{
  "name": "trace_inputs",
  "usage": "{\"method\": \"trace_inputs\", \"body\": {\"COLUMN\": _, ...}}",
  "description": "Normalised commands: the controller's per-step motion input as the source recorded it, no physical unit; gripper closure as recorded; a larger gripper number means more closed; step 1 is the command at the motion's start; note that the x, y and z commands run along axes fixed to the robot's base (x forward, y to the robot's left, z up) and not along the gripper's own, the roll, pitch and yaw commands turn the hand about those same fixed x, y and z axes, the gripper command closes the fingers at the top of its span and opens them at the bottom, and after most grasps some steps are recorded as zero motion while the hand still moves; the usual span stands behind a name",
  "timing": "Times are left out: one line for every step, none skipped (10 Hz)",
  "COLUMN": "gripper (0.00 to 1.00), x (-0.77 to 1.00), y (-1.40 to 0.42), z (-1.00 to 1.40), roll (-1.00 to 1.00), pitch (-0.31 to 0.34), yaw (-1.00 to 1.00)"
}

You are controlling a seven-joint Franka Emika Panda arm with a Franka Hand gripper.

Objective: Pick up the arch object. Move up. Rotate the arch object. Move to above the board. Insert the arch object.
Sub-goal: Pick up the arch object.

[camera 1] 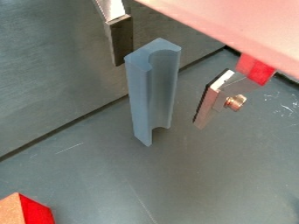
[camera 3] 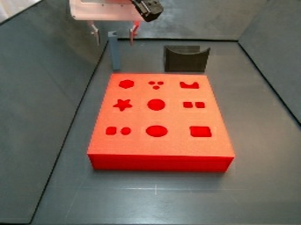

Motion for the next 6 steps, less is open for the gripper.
{"method": "trace_inputs", "body": {"gripper": 1.0, "x": 0.0, "y": 0.0, "z": 0.0, "roll": 0.0, "pitch": 0.0, "yaw": 0.0}}
{"method": "trace_inputs", "body": {"gripper": 1.0, "x": 0.0, "y": 0.0, "z": 0.0, "roll": 0.0, "pitch": 0.0, "yaw": 0.0}}
{"method": "trace_inputs", "body": {"gripper": 1.0, "x": 0.0, "y": 0.0, "z": 0.0, "roll": 0.0, "pitch": 0.0, "yaw": 0.0}}
{"method": "trace_inputs", "body": {"gripper": 1.0, "x": 0.0, "y": 0.0, "z": 0.0, "roll": 0.0, "pitch": 0.0, "yaw": 0.0}}
{"method": "trace_inputs", "body": {"gripper": 1.0, "x": 0.0, "y": 0.0, "z": 0.0, "roll": 0.0, "pitch": 0.0, "yaw": 0.0}}
{"method": "trace_inputs", "body": {"gripper": 1.0, "x": 0.0, "y": 0.0, "z": 0.0, "roll": 0.0, "pitch": 0.0, "yaw": 0.0}}
